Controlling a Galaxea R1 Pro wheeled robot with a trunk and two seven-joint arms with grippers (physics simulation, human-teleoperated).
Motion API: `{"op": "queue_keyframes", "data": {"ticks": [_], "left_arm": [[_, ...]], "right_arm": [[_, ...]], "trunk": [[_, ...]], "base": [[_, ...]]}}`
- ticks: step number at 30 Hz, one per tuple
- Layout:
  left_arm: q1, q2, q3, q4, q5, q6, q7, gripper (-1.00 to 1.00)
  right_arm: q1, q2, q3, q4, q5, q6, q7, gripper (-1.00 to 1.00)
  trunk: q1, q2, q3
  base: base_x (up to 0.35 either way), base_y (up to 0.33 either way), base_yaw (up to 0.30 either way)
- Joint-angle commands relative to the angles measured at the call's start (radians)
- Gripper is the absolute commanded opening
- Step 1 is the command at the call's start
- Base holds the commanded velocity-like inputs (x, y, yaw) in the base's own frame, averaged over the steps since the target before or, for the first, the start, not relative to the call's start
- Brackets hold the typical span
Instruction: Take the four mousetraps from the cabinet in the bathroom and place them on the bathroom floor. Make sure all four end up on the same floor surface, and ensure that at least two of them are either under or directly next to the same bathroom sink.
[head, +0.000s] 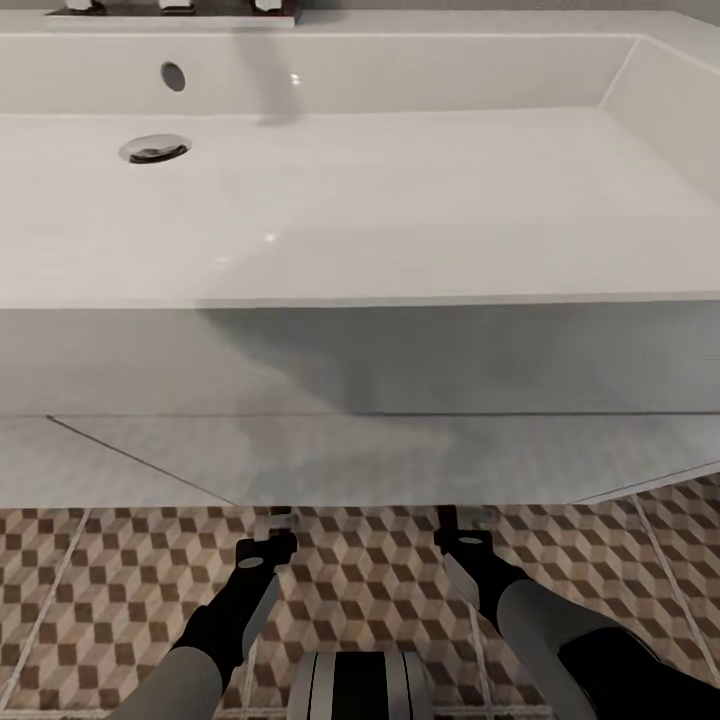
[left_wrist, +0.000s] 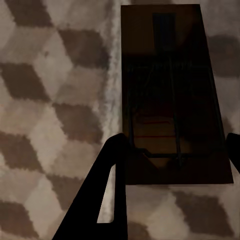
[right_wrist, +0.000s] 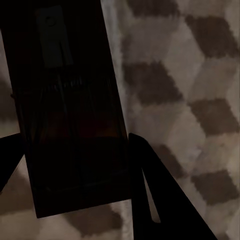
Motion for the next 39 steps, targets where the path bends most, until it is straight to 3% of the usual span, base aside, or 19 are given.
{"op": "queue_keyframes", "data": {"ticks": [1,39], "left_arm": [[0.0,0.0,-0.003,-0.002,0.0,0.007,0.007,-1.0],[0.0,-0.001,-0.001,-0.002,0.001,0.008,0.007,-1.0]], "right_arm": [[0.0,0.0,0.008,-0.002,-0.008,0.006,-0.005,-1.0],[0.0,0.0,0.008,-0.002,-0.006,0.004,-0.005,-1.0]], "trunk": [[0.0,0.0,-0.001],[0.0,0.0,-0.001]], "base": [[0.025,0.004,0.0],[0.029,0.0,0.0]]}}
